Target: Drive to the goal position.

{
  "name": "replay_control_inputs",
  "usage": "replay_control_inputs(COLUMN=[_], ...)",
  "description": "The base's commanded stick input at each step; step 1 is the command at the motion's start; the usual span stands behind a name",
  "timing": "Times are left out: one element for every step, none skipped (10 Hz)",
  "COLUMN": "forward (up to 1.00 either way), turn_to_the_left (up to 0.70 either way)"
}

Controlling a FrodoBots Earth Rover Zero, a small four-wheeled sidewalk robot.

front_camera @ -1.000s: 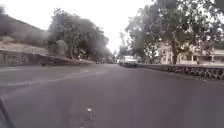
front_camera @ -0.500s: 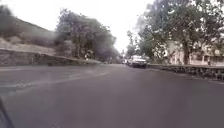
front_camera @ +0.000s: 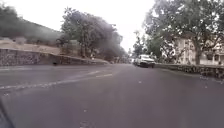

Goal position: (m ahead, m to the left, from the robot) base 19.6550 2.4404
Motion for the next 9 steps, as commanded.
replay_control_inputs(forward=[0.98,0.98,0.98,0.98,0.98,0.98,0.98,0.98,0.98], turn_to_the_left=[0.00,0.00,-0.10,-0.20,-0.38,-0.37,-0.34,-0.19,-0.04])
